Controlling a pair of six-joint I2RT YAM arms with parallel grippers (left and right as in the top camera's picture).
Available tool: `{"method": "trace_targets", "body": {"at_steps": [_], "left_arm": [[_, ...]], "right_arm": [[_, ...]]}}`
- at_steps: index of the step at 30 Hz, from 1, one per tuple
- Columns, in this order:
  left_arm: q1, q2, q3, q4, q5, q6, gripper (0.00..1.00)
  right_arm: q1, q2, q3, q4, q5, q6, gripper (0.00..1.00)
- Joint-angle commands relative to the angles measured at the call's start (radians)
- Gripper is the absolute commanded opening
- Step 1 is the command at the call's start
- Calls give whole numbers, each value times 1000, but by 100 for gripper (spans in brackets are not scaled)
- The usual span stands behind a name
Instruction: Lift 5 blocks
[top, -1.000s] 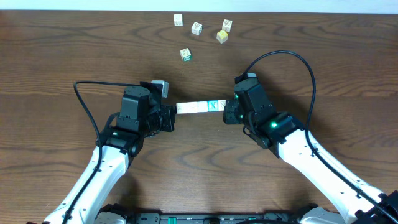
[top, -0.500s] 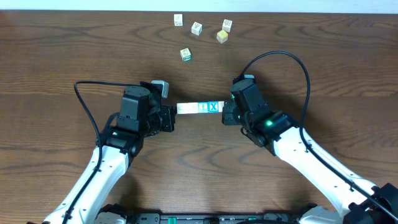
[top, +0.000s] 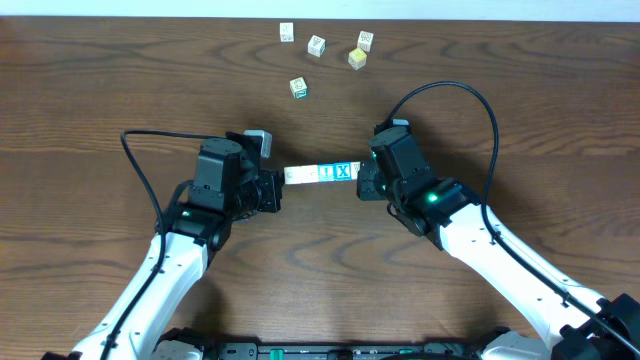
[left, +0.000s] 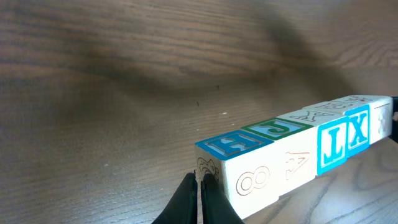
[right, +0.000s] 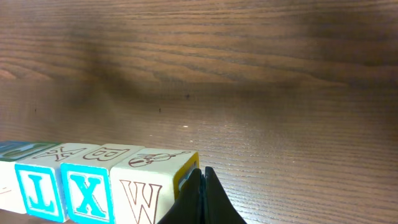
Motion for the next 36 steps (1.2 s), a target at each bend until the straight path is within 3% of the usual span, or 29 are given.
{"method": "trace_targets", "body": {"at_steps": [1,36], "left_arm": [[-51,24,40,24,228,-2,7],[-51,32,40,24,224,-2,7]], "right_arm": [[91,1,48,43,-275,-5,1],[103,58,48,60,-257,-5,1]]}}
